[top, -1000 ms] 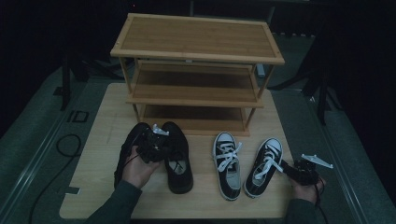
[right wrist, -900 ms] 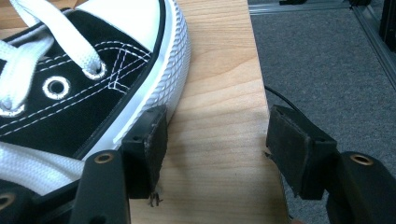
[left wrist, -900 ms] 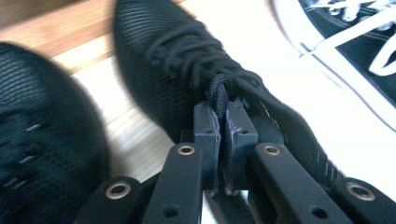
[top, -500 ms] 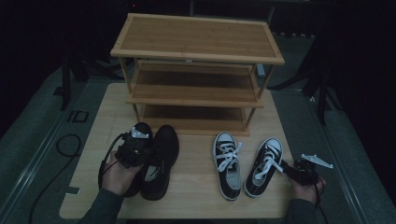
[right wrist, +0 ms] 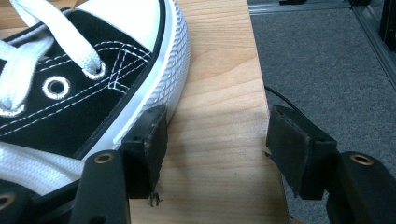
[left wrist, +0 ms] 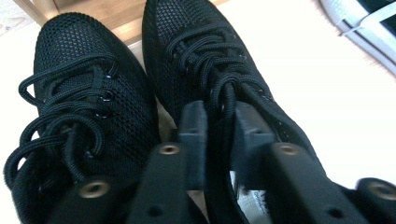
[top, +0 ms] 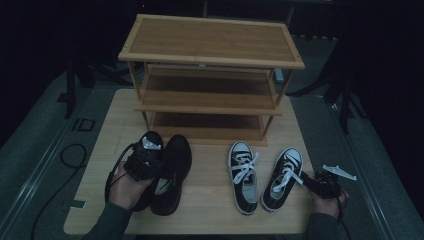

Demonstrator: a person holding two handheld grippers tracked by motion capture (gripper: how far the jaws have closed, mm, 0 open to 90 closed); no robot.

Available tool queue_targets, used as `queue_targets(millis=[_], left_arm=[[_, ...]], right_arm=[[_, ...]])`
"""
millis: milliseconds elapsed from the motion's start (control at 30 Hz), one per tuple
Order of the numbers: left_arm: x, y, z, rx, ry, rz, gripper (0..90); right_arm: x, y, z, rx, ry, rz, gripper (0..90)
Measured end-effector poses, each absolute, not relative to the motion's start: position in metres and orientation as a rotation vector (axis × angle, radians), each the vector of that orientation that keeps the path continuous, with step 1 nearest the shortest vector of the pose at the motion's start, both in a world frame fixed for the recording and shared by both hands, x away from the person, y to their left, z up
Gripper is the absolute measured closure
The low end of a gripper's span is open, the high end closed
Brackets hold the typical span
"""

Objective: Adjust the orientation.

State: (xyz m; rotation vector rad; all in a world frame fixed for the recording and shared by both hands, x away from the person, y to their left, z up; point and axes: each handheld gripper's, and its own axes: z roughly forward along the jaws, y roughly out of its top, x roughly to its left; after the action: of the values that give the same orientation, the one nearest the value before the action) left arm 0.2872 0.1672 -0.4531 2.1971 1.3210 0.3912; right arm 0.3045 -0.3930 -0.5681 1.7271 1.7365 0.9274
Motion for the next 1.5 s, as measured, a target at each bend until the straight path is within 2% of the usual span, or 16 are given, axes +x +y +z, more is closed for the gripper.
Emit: queue_targets(millis=[100, 133, 200, 267, 467, 500, 567, 833, 1100, 1200, 1233, 1500], left_arm=[[0.284, 0.173, -0.449, 2.177, 1.332, 0.403, 67.8], [0.283, 0.174, -0.448, 2.178, 1.332, 0.408, 62.6], [0.282, 0.177, -0.447, 2.177, 1.335, 0.418, 58.5], [0.281, 0.178, -0.447, 2.174, 1.333, 0.429, 57.1], [0.277, 0.181, -0.445, 2.161, 1.371, 0.487, 43.3], [0.275, 0.183, -0.444, 2.162, 1.372, 0.489, 43.3], [0.274, 0.184, -0.445, 2.167, 1.382, 0.506, 34.5], [0.272, 0.188, -0.451, 2.165, 1.432, 0.469, 17.7], [0.275, 0.192, -0.462, 2.161, 1.499, 0.42, 17.0], [0.278, 0.193, -0.464, 2.164, 1.473, 0.365, 24.3], [0.279, 0.193, -0.465, 2.172, 1.464, 0.352, 29.3], [0.288, 0.189, -0.473, 2.218, 1.452, 0.283, 39.5]], right_arm=[[0.304, -0.393, -0.568, 1.727, 1.737, 0.927, 38.3], [0.304, -0.393, -0.568, 1.727, 1.737, 0.927, 38.3], [0.304, -0.393, -0.568, 1.726, 1.737, 0.926, 38.2], [0.304, -0.393, -0.568, 1.725, 1.737, 0.926, 38.3], [0.304, -0.393, -0.568, 1.727, 1.737, 0.927, 38.3], [0.304, -0.393, -0.568, 1.727, 1.737, 0.927, 38.3], [0.304, -0.393, -0.568, 1.727, 1.737, 0.927, 38.3], [0.304, -0.393, -0.568, 1.725, 1.737, 0.926, 38.3], [0.304, -0.393, -0.568, 1.726, 1.737, 0.926, 38.3], [0.304, -0.393, -0.568, 1.726, 1.737, 0.927, 38.3], [0.304, -0.393, -0.568, 1.726, 1.737, 0.926, 38.3], [0.305, -0.393, -0.568, 1.727, 1.736, 0.926, 38.2]])
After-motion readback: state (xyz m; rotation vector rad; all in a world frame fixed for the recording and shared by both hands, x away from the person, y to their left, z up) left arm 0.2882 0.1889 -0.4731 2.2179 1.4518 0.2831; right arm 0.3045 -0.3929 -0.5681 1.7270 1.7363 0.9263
